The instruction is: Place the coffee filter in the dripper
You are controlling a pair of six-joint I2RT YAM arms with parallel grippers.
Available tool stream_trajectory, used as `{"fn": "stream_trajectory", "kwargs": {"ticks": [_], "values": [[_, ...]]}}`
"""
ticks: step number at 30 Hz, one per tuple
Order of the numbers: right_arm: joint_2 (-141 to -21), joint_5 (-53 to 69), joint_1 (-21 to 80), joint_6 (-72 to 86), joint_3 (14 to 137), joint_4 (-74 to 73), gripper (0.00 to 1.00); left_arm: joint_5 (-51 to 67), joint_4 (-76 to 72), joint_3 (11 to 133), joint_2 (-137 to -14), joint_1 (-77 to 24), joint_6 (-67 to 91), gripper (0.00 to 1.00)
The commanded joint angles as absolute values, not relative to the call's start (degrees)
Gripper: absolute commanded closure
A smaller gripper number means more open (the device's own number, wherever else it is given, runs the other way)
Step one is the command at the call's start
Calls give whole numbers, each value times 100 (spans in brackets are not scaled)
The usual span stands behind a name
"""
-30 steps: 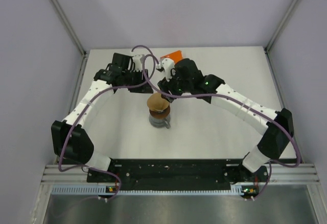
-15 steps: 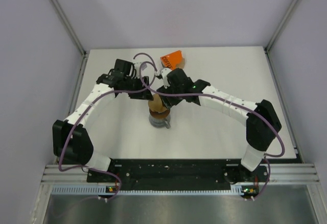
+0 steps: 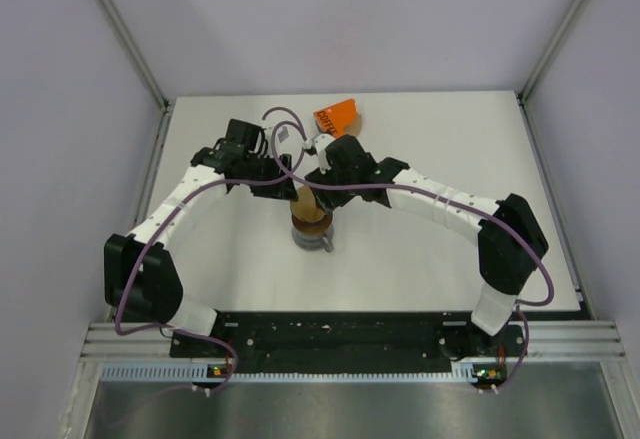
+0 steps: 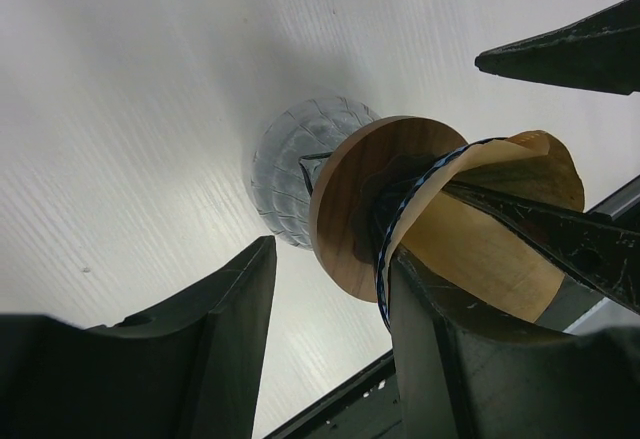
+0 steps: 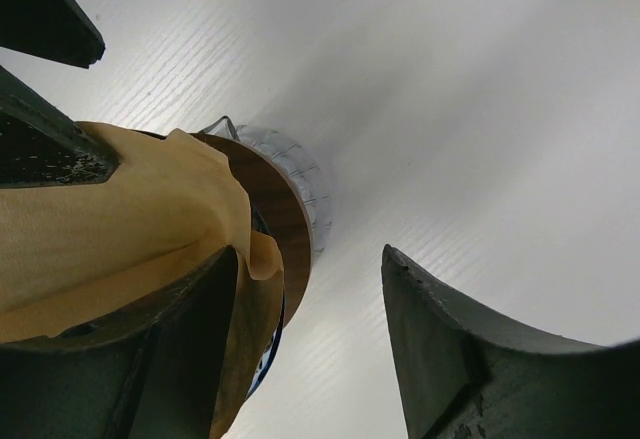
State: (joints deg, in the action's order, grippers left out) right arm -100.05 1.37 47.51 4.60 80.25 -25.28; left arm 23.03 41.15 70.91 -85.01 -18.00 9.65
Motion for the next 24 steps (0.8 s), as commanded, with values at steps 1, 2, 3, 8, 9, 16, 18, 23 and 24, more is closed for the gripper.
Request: {"fn": "stream_trajectory", "kwargs": {"ticks": [1,2,3,8,9,16,18,23,24], "values": [[-10064,114,4790,343,8068,-2496,41,2232,4096,7321,-8455,-1811,765,47],[-10029,158,4790,308,8112,-2496,40,2293,4104,7365,-8438,-1811,773,46],[-10011,193,4781,299,8165,-2496,40,2355,4113,7400,-8420,-1811,765,46],[-9835,316,4781,220,8411,-2505,38,2742,4201,7524,-8350,-1811,756,41],[-9809,325,4790,211,8446,-2505,38,2777,4201,7506,-8332,-1811,756,40],[-9659,509,4781,167,8578,-2505,37,2795,4236,7558,-8262,-1811,703,39],[-9633,536,4781,141,8648,-2496,36,2786,4245,7602,-8279,-1802,694,39],[-9405,387,4773,35,8824,-2505,36,2734,4368,7927,-8314,-1749,651,38],[-9335,300,4772,35,8859,-2514,35,2690,4420,8076,-8341,-1723,642,37]]}}
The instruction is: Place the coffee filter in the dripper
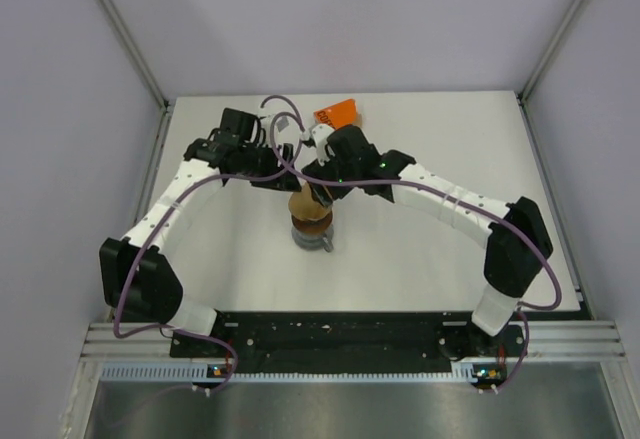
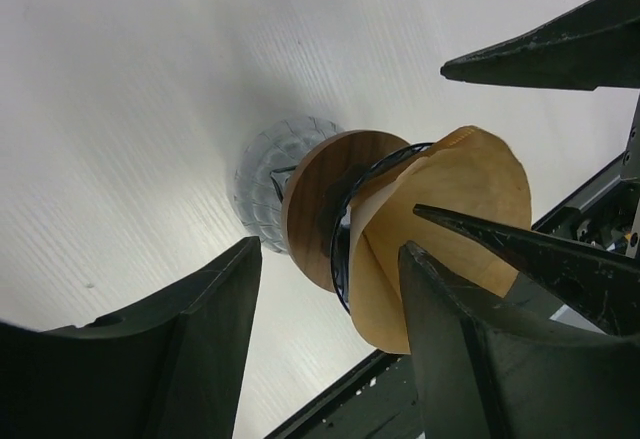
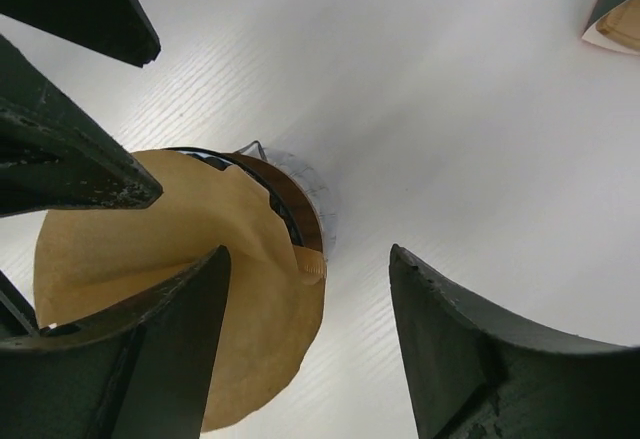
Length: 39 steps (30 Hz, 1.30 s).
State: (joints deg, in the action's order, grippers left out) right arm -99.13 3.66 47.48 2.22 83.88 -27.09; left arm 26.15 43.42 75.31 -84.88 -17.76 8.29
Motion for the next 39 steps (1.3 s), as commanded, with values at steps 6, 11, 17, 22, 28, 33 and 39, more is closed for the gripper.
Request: {"fn": "stream_trajectory", "kwargs": {"ticks": [6,11,17,22,28,33,39], "values": [[-8597,351,4404,123,8904,-2172,22,2163,4509,8832,-8385,-1469,589,24],[-7745,247,4070,316,8597,-1863,1,1987,4395,9149,-8253,-977,598,15],[-7050,-36,2789,895,7719,-1758,1,1547,4018,8966,-8183,-37,1036,13],[-6522,36,1821,1169,6454,-1205,1,1345,3218,7947,-7990,684,1222,13],[-6521,-385,976,1310,5179,-643,1,1196,2208,6813,-7980,1204,1055,14],[-6434,-729,897,1090,4115,498,1,1204,1268,5794,-7980,1345,914,14],[-6416,-1116,897,818,3192,1703,1,1239,186,4773,-8129,1345,844,13]]}}
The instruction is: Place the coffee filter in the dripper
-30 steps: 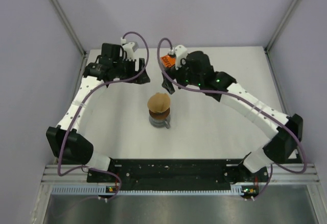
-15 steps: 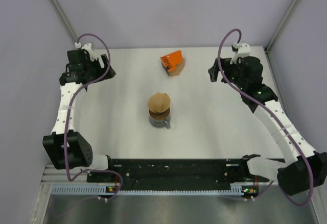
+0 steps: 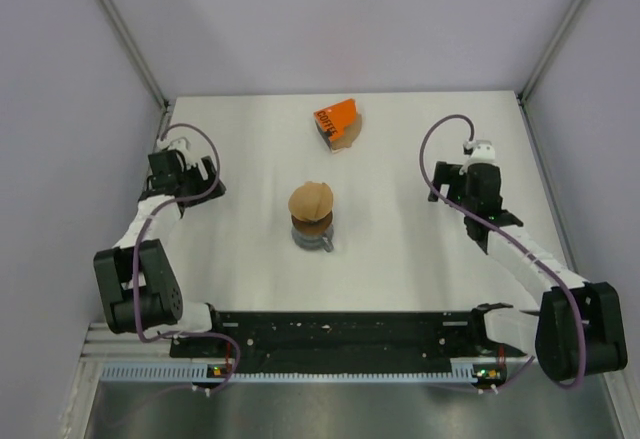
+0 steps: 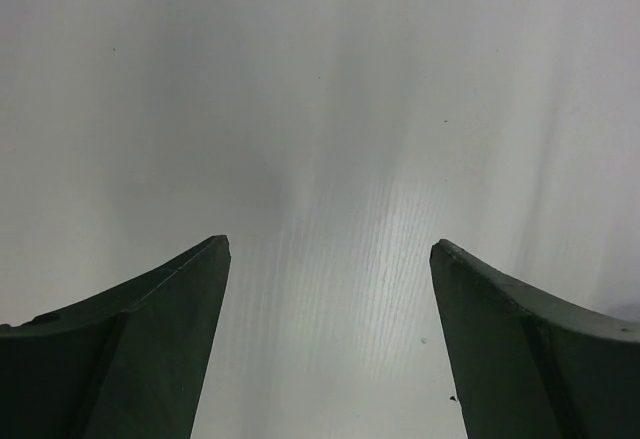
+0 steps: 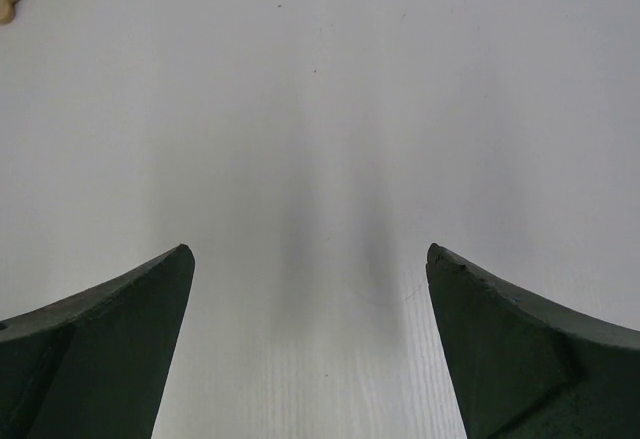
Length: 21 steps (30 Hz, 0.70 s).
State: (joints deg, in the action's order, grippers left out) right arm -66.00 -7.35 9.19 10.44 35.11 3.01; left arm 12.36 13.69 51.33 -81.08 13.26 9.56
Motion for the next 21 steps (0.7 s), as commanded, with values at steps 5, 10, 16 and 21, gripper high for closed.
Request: {"fn": "stream_trajectory", "kwargs": {"ticks": [5,10,16,21], "values": [[-6416,-1213,905,712,2682,2424,1,1020,-236,4553,-8305,1336,914,12],[-6486,-1283,905,712,2382,2795,1,1063,-676,4272,-8244,1336,967,11],[-6609,-1327,905,729,2162,3163,1,1081,-826,4131,-8191,1336,1081,11],[-6724,-1389,905,721,2092,3322,1,1177,-967,4061,-8209,1336,1107,11]]}}
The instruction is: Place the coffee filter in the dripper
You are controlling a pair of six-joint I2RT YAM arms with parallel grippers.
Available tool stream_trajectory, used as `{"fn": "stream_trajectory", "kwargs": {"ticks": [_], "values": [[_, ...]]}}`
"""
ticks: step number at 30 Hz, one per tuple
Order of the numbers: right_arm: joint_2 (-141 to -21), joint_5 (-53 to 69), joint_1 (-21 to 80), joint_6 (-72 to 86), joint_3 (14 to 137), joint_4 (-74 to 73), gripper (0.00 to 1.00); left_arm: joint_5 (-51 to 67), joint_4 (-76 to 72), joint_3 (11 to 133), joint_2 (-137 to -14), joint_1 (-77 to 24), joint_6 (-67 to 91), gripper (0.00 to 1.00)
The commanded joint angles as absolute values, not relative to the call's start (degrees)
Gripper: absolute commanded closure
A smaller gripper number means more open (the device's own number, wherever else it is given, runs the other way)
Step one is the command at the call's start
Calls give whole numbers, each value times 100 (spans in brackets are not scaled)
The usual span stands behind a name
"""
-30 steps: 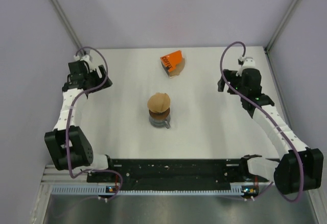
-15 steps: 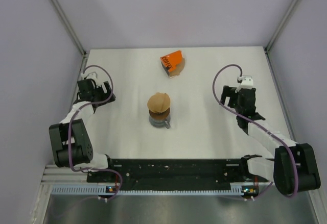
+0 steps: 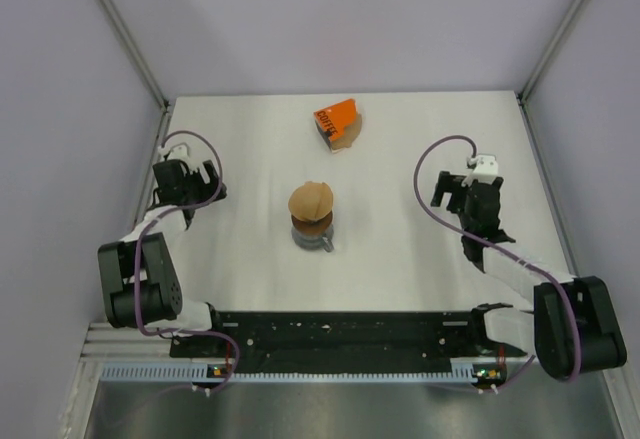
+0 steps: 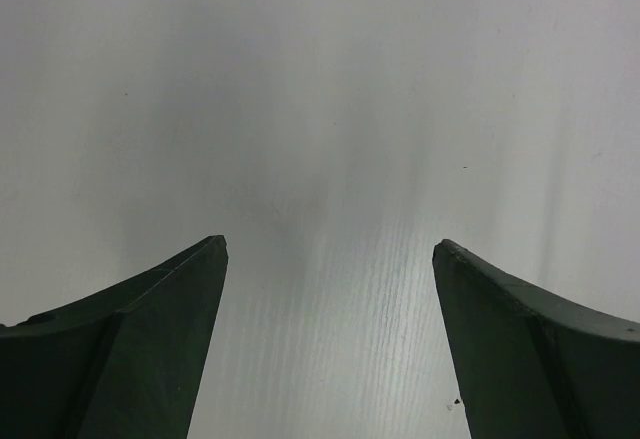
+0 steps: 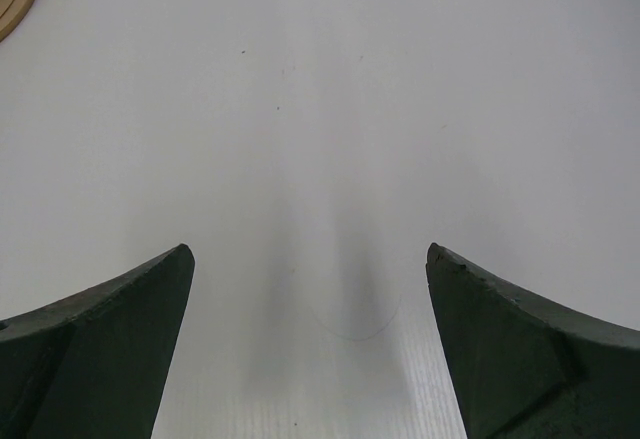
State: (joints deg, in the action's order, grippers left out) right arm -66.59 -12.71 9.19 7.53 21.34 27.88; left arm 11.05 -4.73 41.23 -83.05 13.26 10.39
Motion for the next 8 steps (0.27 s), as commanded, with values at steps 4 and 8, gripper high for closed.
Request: {"fn": "stream_trajectory", "kwargs": {"ticks": [4,8], "values": [[-6759,-1406,897,686,1995,3532,1,1379,-1045,4026,-8253,1336,1064,12],[-6759,-1432,896,624,1899,3744,1,1310,-1275,3911,-8165,1336,1090,11]]}}
